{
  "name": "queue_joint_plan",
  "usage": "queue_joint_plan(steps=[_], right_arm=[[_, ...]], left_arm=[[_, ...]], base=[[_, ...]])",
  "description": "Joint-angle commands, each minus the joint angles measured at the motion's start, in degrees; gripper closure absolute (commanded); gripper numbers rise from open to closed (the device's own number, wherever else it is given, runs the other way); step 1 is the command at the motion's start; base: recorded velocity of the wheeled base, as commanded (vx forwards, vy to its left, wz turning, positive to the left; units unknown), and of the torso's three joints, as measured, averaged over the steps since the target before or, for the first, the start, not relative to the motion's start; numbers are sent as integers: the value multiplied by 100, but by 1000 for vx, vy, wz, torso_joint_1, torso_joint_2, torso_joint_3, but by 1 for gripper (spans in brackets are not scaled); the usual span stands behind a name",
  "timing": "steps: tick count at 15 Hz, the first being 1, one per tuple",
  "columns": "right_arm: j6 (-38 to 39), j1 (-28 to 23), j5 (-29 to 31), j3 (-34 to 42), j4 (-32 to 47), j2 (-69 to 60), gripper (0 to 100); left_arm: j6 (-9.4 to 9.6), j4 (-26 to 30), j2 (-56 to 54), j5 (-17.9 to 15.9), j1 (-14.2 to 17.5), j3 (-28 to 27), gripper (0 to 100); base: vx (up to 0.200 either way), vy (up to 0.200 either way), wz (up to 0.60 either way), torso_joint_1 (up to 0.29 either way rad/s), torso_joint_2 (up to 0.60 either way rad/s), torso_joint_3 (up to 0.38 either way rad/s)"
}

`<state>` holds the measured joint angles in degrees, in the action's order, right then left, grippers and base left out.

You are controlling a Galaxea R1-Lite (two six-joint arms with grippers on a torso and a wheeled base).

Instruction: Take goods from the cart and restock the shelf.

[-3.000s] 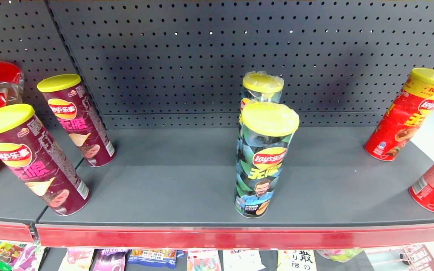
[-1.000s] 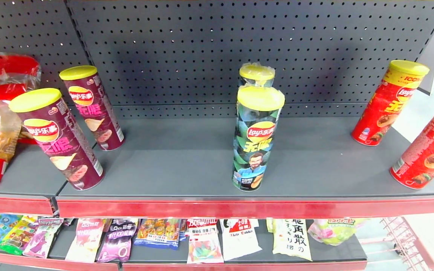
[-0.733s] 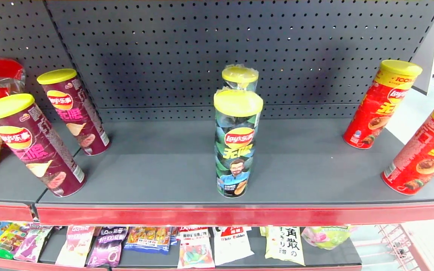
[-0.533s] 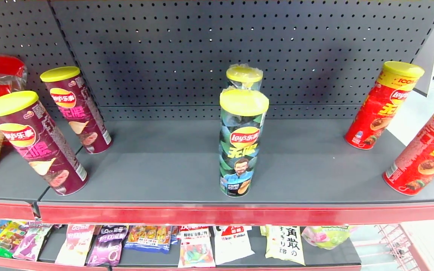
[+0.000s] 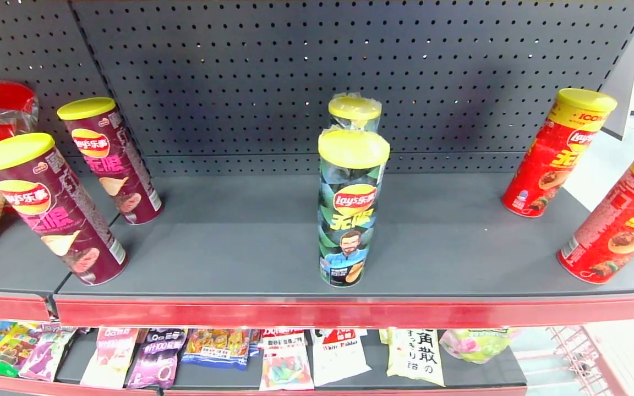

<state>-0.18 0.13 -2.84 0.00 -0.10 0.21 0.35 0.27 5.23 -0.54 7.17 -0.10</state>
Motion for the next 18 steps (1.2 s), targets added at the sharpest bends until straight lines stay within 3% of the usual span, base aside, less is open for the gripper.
queue_joint_plan(steps=[1, 18], right_arm=[[1, 4, 12, 0, 1, -3, 0], [-17, 4, -15, 0, -8, -12, 0]], left_arm=[[0, 0, 13, 1, 4, 1, 0], [0, 0, 13, 1, 4, 1, 0]], base=[[0, 0, 0, 0, 0, 0], [0, 0, 0, 0, 0, 0]])
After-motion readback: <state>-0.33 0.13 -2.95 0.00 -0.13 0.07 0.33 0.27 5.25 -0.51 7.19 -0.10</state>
